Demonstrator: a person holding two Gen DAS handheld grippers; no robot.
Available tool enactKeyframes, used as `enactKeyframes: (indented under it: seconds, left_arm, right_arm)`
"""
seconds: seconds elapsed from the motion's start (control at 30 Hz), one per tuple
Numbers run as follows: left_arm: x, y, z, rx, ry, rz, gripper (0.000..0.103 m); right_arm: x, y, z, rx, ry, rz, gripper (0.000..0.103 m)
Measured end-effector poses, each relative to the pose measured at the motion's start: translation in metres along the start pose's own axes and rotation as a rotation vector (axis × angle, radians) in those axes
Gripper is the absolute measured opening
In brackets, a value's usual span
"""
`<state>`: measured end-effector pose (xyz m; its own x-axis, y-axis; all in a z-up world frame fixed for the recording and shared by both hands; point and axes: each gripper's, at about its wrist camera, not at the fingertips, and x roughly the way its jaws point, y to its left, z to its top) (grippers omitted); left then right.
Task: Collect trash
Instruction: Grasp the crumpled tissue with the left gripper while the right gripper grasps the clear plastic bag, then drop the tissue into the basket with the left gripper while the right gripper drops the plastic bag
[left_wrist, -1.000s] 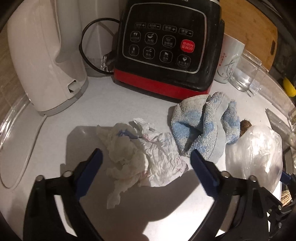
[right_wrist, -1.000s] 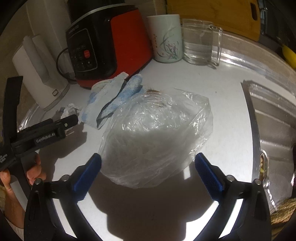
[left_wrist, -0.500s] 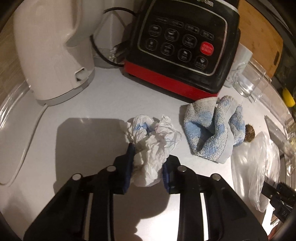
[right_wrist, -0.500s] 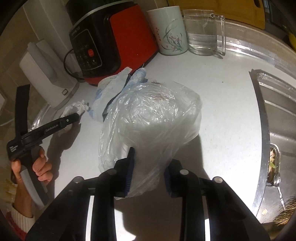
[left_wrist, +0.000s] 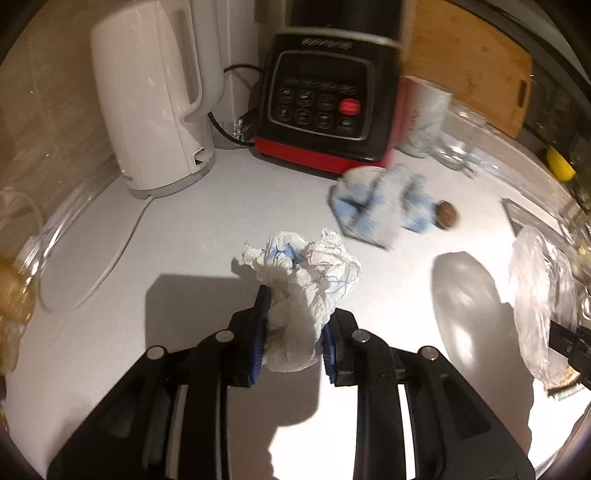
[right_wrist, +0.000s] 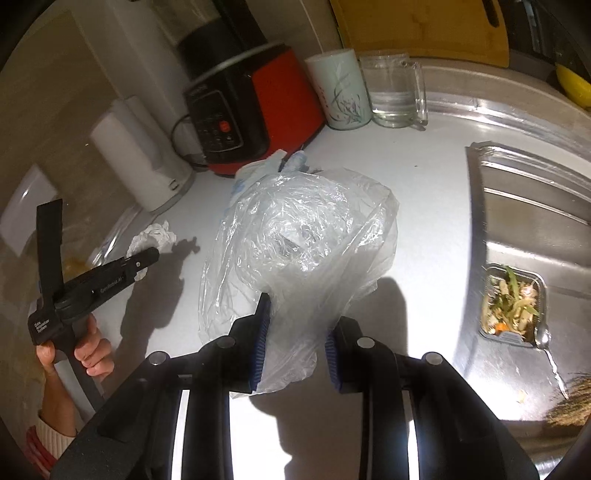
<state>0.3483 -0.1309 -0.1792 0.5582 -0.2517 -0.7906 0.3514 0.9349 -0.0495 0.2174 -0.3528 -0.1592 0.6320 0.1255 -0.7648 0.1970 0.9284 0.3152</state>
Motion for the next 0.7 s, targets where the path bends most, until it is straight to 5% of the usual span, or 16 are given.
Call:
enactKeyframes:
  seconds: [0.37,0.7]
  left_arm:
    - [-0.124,-0.068,-0.100,-0.011,-0.010,-0.094,0.025]
    - [-0.193,-0.144,-0.205,0.033,0.058,-0.125,0.025]
  right_arm:
    - [-0.112,-0.009,-0.087,-0.046,-0.014,0.062,0.028]
    - [-0.197,-0.033,-0.192,-0.074,0.037,0.090,0.028]
